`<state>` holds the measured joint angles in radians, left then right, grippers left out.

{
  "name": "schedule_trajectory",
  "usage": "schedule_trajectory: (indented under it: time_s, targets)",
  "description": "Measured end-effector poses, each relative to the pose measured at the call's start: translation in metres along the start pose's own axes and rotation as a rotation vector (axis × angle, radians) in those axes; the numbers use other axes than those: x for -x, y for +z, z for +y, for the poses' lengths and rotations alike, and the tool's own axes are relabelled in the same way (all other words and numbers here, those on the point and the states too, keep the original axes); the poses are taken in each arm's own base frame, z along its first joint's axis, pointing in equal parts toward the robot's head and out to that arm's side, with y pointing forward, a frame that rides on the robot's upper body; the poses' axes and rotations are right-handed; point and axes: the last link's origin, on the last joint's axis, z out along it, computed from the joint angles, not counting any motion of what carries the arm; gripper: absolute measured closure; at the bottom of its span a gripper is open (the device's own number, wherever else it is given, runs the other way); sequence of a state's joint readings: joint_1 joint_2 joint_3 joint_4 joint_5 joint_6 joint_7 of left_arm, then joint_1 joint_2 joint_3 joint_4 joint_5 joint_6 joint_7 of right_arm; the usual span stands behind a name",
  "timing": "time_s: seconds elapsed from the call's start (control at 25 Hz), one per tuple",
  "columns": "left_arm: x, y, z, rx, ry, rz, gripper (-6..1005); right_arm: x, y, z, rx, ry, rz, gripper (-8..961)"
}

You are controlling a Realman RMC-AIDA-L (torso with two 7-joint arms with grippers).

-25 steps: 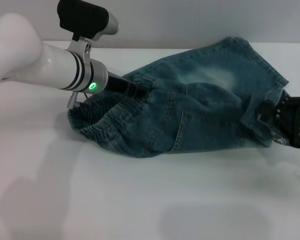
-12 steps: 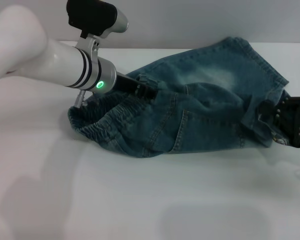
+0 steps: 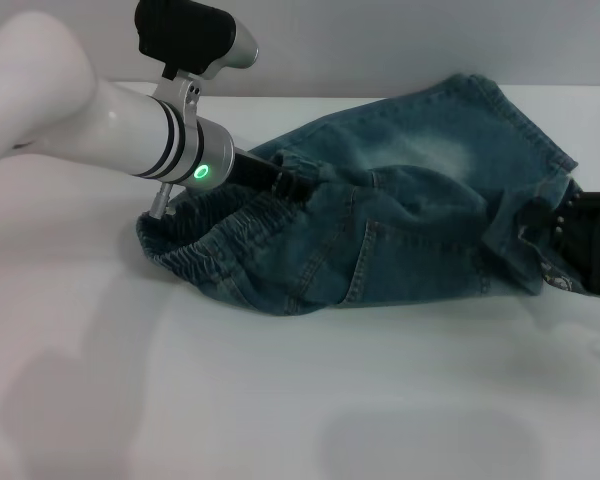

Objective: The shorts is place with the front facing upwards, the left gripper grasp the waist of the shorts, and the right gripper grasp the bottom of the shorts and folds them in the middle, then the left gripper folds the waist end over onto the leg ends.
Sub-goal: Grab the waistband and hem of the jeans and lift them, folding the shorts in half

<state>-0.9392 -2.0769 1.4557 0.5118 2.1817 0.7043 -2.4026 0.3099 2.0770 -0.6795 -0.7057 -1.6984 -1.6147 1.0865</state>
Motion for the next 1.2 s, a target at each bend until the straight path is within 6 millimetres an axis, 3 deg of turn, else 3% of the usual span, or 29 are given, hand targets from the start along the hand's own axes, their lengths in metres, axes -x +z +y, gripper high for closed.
schedule_trajectory:
  time_s: [0.2, 0.4, 0.56, 0.72, 1.2]
  targets:
    - [0.001, 0.000, 0.000, -0.002, 0.008, -0.004, 395, 0.001, -0.001, -0.001, -0.007, -0.001, -0.008, 840]
    - [0.002, 0.001, 0.000, -0.002, 0.013, -0.008, 581, 0.001, -0.002, 0.000, -0.008, -0.002, -0.008, 839]
    - [0.003, 0.001, 0.002, -0.003, 0.032, -0.016, 889, 0.000, -0.002, 0.000, -0.008, 0.003, -0.008, 837]
    - [0.004, 0.001, 0.001, -0.005, 0.031, -0.013, 914, -0.002, -0.003, 0.000, -0.016, 0.007, -0.005, 836]
    - [0.016, -0.034, -0.023, -0.052, -0.033, 0.153, 945, -0.001, -0.014, -0.024, -0.167, 0.004, 0.003, 832]
